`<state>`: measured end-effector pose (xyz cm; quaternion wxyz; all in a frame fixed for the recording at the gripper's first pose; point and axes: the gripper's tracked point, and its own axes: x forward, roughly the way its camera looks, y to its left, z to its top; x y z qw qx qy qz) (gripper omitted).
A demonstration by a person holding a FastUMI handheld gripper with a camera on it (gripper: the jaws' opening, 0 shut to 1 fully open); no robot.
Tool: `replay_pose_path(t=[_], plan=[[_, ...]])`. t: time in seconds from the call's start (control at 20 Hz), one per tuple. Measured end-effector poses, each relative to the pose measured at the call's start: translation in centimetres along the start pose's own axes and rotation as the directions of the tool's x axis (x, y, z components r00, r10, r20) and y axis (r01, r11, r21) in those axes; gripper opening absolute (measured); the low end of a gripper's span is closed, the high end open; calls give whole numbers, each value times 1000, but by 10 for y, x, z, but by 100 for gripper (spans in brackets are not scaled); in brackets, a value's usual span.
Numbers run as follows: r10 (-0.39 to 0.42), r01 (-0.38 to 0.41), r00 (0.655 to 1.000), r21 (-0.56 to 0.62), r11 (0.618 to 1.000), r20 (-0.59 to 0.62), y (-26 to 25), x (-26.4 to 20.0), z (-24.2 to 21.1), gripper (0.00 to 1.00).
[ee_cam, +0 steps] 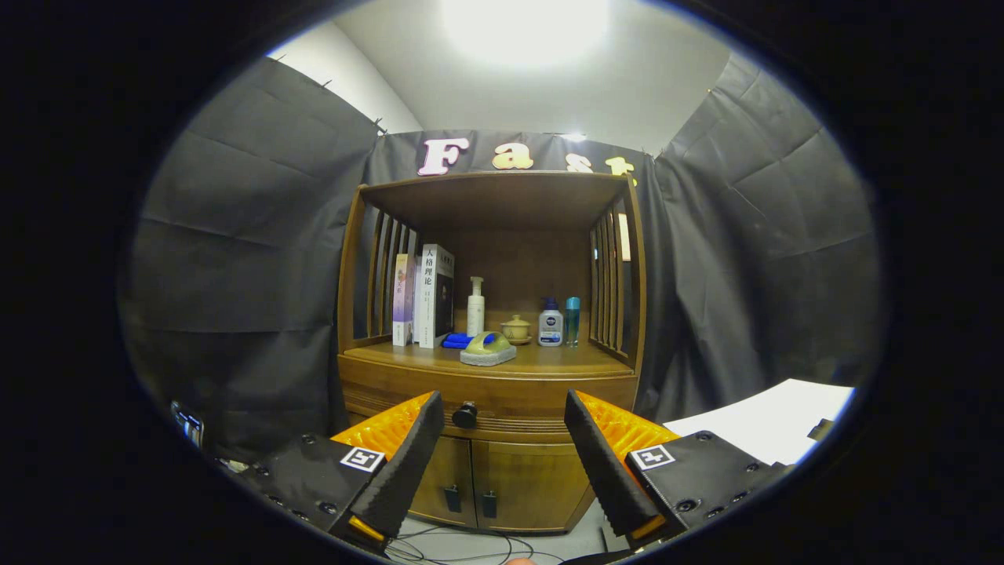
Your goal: Pull open the drawer, take out the items inside it, and place them on the countertop above the cabinet.
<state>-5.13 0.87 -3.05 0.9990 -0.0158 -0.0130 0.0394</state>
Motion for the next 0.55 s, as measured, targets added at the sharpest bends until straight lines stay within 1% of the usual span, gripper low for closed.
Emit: replay_pose_path(t=[0.55], plan=[[-26,26,1000,40,999,-3,-11,14,6,98]])
